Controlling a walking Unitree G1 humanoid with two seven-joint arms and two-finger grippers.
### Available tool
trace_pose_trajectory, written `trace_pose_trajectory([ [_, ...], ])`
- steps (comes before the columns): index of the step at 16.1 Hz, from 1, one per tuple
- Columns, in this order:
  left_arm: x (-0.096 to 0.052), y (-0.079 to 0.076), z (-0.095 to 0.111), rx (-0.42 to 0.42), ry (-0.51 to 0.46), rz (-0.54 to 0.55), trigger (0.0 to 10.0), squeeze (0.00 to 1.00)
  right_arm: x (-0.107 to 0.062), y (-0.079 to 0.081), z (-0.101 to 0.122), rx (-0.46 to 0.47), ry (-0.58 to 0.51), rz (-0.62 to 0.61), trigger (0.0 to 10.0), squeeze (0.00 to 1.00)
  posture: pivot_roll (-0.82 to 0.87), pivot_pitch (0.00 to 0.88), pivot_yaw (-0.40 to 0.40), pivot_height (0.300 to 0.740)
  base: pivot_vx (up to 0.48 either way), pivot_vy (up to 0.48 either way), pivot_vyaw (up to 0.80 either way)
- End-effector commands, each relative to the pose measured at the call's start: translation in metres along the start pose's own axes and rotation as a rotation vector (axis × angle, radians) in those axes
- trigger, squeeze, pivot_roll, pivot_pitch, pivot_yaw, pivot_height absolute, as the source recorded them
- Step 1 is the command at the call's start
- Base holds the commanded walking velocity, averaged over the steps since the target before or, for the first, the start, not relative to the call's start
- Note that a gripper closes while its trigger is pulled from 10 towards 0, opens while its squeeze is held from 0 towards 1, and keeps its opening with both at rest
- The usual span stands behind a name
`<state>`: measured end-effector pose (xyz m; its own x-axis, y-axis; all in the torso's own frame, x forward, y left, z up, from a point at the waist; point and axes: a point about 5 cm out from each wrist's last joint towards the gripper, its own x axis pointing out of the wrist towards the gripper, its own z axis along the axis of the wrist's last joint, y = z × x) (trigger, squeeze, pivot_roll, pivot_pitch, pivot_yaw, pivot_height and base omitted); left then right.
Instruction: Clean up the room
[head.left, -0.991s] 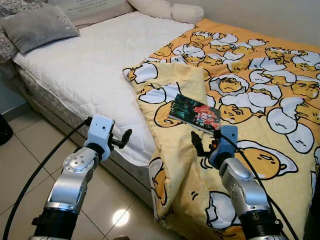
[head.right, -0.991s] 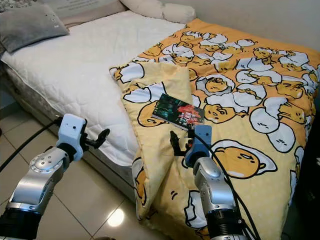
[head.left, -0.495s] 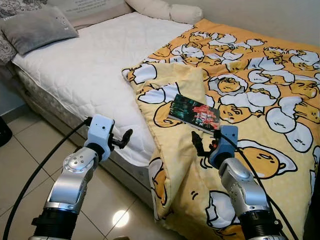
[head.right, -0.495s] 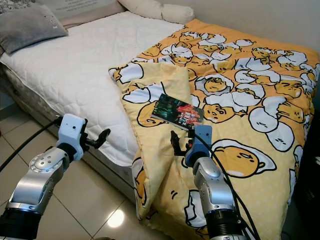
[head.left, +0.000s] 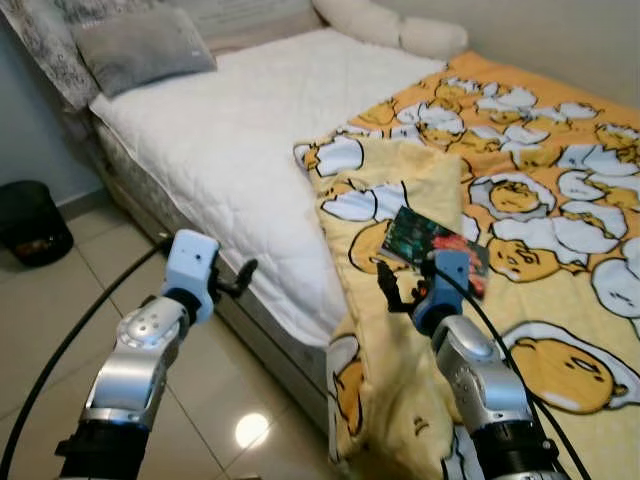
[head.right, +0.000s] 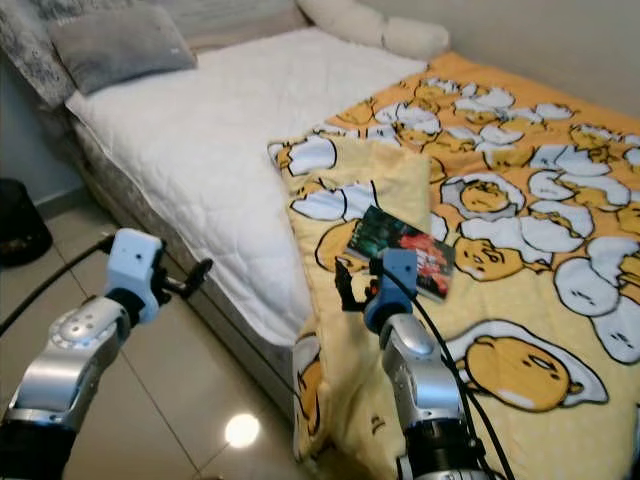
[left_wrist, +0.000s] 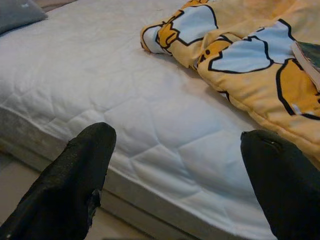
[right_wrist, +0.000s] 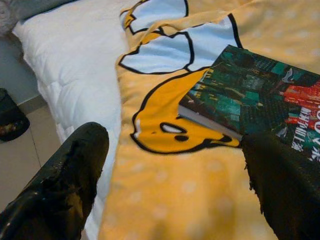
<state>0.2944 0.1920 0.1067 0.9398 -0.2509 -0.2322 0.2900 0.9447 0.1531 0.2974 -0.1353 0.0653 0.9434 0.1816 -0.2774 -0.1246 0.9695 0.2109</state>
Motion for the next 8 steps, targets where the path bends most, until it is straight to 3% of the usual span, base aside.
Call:
trace_pose_trajectory([
  [1,0.0028,-0.0046,0.0053,0.000,-0.017,-0.018,10.0,0.00,-0.0004,-0.0070,0.0065,-0.004,-0.017,-0.028,10.0,0.00,-0.01,0.000,0.003,0.740,0.319,0.000,0.00],
  [3,0.0035,-0.0039,0.0053,0.010,-0.014,-0.008,10.0,0.00,0.0000,-0.0074,0.0068,-0.008,-0.017,-0.031,10.0,0.00,-0.01,0.000,0.003,0.740,0.287,0.000,0.00],
  [8,0.0053,-0.0043,0.0047,0.024,-0.006,0.001,10.0,0.00,0.0008,-0.0082,0.0061,-0.005,-0.009,-0.037,10.0,0.00,-0.01,0.000,0.004,0.740,0.000,0.000,0.00],
])
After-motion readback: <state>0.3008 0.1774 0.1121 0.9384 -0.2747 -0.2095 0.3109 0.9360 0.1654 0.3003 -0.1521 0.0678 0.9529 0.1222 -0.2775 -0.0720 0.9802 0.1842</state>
